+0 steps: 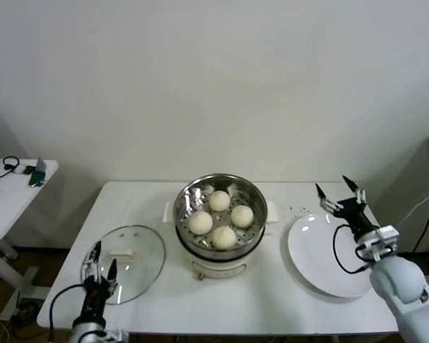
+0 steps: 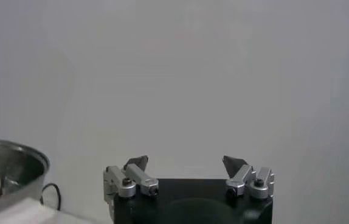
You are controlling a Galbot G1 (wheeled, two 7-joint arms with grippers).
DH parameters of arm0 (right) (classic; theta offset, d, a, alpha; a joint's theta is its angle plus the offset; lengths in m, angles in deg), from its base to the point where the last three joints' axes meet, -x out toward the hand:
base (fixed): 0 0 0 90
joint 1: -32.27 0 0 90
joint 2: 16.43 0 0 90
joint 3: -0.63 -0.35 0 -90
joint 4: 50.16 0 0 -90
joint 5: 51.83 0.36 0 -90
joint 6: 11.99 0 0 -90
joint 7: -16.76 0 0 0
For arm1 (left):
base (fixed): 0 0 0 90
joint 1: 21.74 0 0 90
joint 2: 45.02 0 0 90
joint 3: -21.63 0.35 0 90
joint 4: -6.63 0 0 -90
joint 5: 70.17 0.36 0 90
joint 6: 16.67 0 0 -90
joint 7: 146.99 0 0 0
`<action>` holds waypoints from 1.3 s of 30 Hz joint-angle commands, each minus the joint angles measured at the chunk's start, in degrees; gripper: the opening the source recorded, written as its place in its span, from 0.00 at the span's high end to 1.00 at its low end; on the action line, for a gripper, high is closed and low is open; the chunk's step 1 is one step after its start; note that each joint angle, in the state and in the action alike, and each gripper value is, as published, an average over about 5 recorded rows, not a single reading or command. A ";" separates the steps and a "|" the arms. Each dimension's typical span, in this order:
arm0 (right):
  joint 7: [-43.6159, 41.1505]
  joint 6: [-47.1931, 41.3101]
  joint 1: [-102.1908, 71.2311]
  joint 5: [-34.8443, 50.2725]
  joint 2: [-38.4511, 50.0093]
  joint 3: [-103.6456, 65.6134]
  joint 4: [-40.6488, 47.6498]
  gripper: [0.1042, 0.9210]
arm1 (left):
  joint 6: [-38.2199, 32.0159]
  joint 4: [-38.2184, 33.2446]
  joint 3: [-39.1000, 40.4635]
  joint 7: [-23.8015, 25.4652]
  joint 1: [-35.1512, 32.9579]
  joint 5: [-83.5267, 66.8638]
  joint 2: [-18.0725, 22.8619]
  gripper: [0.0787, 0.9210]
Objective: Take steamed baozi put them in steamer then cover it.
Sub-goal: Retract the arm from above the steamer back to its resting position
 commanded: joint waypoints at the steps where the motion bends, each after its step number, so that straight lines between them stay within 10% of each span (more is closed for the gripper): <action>1: -0.97 0.32 -11.46 -2.43 -6.29 -10.90 -0.51 0.12 | 0.55 10.43 3.25 -6.40 4.00 11.69 0.88 0.12; 39: -4.57 1.86 -14.00 -5.25 -9.13 -14.79 0.80 0.12 | -0.64 27.88 1.86 -4.54 21.05 12.49 -0.77 0.12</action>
